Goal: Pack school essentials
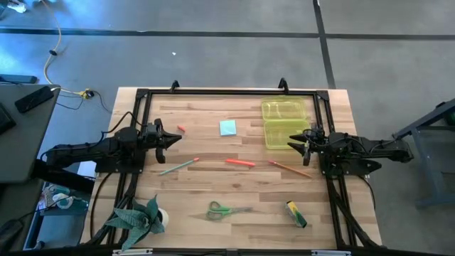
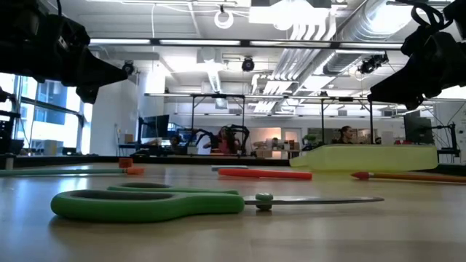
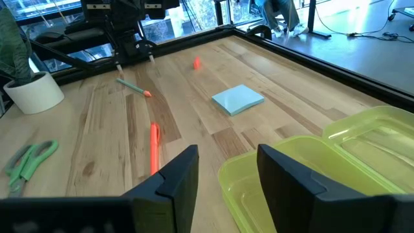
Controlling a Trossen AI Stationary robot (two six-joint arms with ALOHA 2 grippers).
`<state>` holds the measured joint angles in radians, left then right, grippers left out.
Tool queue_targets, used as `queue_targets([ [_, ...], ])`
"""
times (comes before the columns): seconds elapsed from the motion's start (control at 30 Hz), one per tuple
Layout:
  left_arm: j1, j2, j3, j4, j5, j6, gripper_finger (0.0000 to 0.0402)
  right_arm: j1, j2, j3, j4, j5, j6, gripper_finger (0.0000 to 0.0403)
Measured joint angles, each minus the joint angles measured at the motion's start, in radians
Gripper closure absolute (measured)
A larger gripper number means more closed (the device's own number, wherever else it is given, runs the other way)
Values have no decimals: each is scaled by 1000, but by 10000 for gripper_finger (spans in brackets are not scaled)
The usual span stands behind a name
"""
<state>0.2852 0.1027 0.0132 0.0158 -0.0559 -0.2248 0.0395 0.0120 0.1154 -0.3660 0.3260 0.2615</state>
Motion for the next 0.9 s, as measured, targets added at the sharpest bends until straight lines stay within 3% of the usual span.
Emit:
queue_targets([
  [0.57,0,0,0,0,0,0,397,0,0,0,5,0,0,253],
  [0.9,0,0,0,16,0,-7,397,0,0,-1,108,4,1,253],
])
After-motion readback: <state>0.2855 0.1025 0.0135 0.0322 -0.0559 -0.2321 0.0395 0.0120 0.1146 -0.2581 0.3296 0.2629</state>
